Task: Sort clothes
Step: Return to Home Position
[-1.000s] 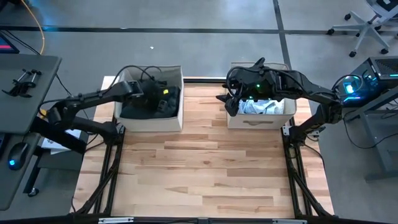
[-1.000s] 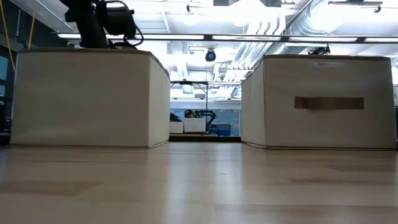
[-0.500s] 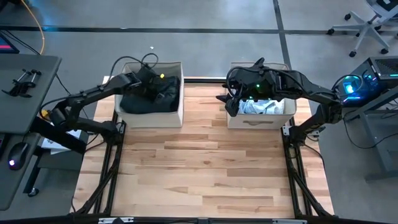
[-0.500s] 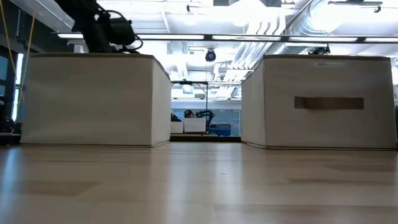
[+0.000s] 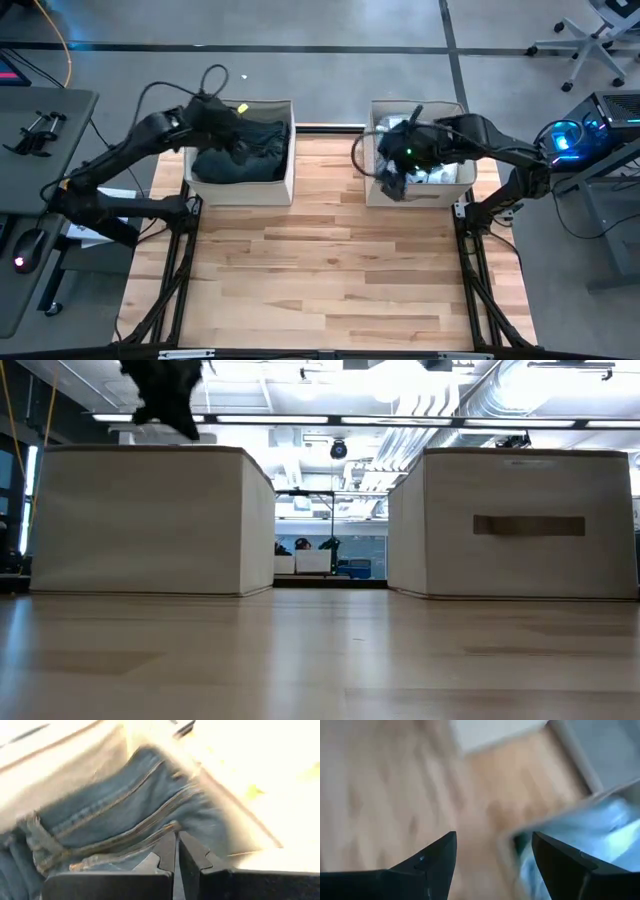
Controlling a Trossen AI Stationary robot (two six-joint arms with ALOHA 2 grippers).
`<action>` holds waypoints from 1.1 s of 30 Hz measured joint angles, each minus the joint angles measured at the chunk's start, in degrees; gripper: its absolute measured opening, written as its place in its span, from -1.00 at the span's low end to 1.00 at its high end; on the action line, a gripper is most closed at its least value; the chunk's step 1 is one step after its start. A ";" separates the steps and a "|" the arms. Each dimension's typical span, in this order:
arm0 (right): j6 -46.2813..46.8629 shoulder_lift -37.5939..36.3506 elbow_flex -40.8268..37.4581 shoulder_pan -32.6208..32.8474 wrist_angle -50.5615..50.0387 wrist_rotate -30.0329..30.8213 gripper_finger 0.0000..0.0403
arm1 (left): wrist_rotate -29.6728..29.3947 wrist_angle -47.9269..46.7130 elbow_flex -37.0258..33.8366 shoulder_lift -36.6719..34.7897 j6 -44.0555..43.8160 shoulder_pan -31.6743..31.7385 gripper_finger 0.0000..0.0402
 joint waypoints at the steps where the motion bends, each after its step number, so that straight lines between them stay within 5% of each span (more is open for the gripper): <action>1: -0.40 0.00 -0.02 0.72 -2.12 -1.95 0.21 | 0.17 0.15 0.64 -0.88 0.58 -0.79 -1.00; 6: -1.22 -3.39 -0.62 6.53 -3.02 -3.44 0.15 | 0.38 0.83 2.24 -5.45 1.92 -5.71 -1.00; 11: 10.63 -16.68 -8.08 11.02 4.92 1.26 -0.13 | 0.31 0.87 2.19 -9.29 -0.98 -9.14 -1.00; 15: 16.49 -29.48 -22.84 17.09 24.06 4.07 -0.37 | -1.38 0.86 2.19 -10.61 -2.92 -10.68 -1.00; 22: 13.69 -45.75 -53.57 24.63 61.03 6.53 -0.66 | -4.20 0.88 2.19 -10.51 -3.93 -11.74 -1.00; 33: 7.84 -78.26 -78.12 25.87 73.58 9.76 -0.94 | -4.13 0.90 2.19 -9.94 -10.59 -11.76 -1.00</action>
